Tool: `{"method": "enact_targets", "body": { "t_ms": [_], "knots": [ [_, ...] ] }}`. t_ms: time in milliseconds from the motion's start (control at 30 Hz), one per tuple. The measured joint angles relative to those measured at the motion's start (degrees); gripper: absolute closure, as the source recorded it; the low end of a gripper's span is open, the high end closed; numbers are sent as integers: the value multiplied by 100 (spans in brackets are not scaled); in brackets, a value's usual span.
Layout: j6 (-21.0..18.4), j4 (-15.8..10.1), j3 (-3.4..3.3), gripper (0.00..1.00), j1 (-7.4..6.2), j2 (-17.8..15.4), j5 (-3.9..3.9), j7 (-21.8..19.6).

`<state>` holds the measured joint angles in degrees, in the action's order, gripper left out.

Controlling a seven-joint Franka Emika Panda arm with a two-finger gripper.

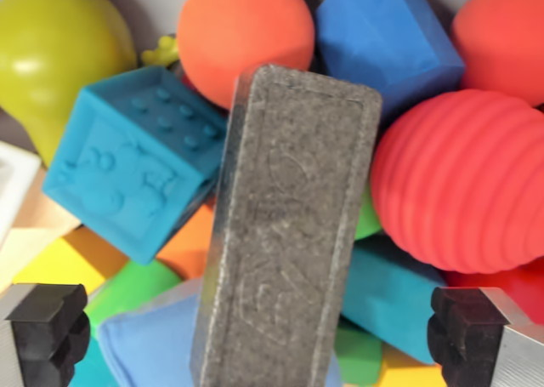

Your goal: Pick an object from the bin

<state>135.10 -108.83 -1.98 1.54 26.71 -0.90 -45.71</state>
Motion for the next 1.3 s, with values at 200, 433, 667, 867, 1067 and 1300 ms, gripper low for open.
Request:
{"method": "enact_targets", "body": {
  "t_ms": [200, 433, 667, 867, 1067, 1300],
  "knots": [
    [221, -20, 8, 0, 6, 198, -10, 4],
    [453, -24, 18, 0, 15, 428, -17, 9],
    [636, -23, 29, 0, 20, 614, -20, 10],
    [720, -16, 32, 0, 24, 699, -22, 12],
    [742, -10, 36, 100, 31, 712, -23, 13],
    [743, -9, 38, 100, 32, 715, -23, 14]
  ]
}}
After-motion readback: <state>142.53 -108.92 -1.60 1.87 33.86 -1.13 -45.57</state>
